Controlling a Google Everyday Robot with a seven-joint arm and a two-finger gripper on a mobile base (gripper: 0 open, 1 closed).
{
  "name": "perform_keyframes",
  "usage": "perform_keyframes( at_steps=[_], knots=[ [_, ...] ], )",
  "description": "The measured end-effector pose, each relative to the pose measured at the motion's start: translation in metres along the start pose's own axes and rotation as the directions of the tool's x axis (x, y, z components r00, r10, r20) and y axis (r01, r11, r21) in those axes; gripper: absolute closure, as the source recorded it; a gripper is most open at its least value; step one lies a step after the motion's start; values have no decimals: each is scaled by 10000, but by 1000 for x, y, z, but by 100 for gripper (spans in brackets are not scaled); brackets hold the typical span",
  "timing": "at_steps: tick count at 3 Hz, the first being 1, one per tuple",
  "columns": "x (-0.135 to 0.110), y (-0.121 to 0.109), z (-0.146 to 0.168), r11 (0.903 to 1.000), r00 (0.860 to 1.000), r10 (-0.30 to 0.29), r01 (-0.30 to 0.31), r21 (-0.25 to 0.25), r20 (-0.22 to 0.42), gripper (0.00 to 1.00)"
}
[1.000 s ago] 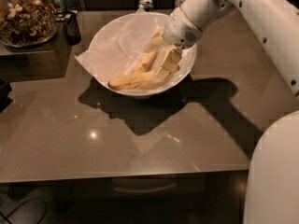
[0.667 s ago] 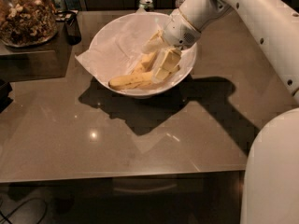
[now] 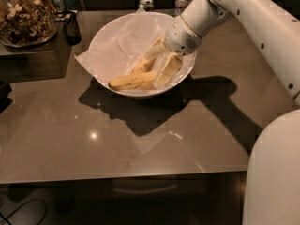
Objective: Pick banana from white bowl
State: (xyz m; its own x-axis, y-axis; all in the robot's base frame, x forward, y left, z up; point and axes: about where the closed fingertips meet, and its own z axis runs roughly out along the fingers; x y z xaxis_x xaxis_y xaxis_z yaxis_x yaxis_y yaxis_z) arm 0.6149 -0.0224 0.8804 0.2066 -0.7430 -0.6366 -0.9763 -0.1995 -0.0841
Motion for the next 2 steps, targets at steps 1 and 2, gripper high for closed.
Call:
perform_keyframes(
  at_steps=[1,2],
  knots=[
    [13,2,13,9993,9996,270,-268,-257,75,31],
    [15,2,15,9989,9994,332,-328,-335,111,50]
  ],
)
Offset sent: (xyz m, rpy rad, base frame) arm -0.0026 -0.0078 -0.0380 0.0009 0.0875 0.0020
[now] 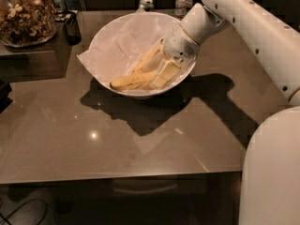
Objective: Pick banana from white bowl
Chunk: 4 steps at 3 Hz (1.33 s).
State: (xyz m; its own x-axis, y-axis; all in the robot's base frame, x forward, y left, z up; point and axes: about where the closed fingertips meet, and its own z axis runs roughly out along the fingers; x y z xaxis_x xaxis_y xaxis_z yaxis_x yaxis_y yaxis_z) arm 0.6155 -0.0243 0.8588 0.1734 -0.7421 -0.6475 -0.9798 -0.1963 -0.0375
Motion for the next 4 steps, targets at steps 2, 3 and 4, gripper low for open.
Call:
perform_keyframes(
  at_steps=[2,3,4],
  knots=[
    [4,0,3,9999,10000,59,-58,131,-27,96],
    [-10,4,-15,9971,9997,-224,217,725,89,100],
    [-38,14,-50,9826,9962,-854,811,1671,190,100]
  ],
)
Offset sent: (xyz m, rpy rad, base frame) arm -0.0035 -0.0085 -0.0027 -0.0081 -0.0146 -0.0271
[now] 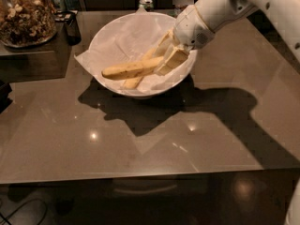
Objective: Pick banana from white bowl
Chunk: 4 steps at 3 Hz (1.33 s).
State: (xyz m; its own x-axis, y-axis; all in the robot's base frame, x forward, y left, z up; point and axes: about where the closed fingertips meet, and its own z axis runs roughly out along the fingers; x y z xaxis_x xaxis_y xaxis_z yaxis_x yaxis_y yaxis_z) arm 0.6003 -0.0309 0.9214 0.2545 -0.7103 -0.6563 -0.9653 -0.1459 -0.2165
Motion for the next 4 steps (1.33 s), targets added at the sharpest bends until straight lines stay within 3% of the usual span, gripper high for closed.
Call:
perform_keyframes(
  at_steps=[1,2,3,4],
  knots=[
    [-32,11,-30,9956,9949,-732,688,638,690,100],
    [-59,37,-55,9876,9847,-1077,901,1284,1373,100],
    [-69,79,-70,9800,9834,-811,490,1927,1625,100],
    [-69,79,-70,9800,9834,-812,491,1926,1625,100]
  ],
)
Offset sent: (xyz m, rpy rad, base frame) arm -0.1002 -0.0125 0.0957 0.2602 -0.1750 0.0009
